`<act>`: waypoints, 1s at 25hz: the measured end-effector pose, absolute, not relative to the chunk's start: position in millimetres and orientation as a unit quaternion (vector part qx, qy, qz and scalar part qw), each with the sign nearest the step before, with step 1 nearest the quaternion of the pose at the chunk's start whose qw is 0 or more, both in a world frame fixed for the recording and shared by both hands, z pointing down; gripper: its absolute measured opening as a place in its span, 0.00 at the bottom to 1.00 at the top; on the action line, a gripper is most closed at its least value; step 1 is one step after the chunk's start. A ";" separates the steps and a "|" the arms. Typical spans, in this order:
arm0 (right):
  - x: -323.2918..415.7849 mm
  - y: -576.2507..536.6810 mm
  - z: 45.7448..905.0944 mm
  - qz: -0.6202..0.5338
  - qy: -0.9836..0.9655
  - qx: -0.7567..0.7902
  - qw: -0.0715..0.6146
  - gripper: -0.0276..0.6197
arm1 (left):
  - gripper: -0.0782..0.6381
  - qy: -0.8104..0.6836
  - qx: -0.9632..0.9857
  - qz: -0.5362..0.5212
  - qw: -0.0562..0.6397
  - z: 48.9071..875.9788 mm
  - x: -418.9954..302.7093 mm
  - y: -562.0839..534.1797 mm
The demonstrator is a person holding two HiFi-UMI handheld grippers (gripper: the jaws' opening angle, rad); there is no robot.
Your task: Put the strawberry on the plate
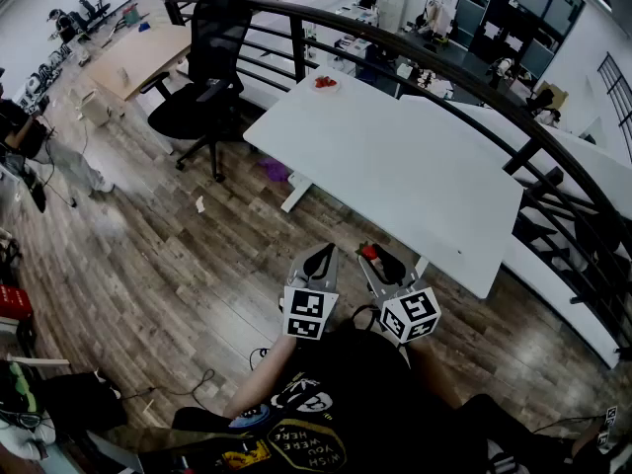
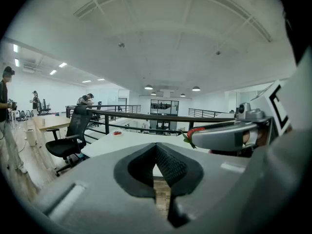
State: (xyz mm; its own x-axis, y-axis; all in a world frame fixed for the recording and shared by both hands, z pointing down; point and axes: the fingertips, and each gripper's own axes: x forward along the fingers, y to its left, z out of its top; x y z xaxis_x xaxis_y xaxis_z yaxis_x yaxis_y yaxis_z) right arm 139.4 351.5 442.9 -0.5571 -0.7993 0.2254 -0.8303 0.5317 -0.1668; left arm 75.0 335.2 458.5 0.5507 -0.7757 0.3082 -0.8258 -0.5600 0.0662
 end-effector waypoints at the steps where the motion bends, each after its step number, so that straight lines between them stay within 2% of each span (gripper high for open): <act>1: 138.9 350.0 443.8 0.128 -0.873 0.467 0.061 0.26 | 0.12 -0.458 0.874 0.124 0.102 459.7 73.9 333.6; 25: 173.3 361.7 454.2 0.146 -0.884 0.443 0.041 0.26 | 0.12 -0.497 0.850 0.136 0.109 469.5 97.7 352.7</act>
State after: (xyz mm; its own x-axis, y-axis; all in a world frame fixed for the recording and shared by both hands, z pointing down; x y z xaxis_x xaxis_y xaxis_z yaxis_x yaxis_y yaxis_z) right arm 173.3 361.7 454.2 -0.6037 -0.7712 0.2021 -0.7952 0.5646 -0.2210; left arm 97.7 352.7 469.5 0.4684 -0.8159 0.3389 -0.8750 -0.4815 0.0501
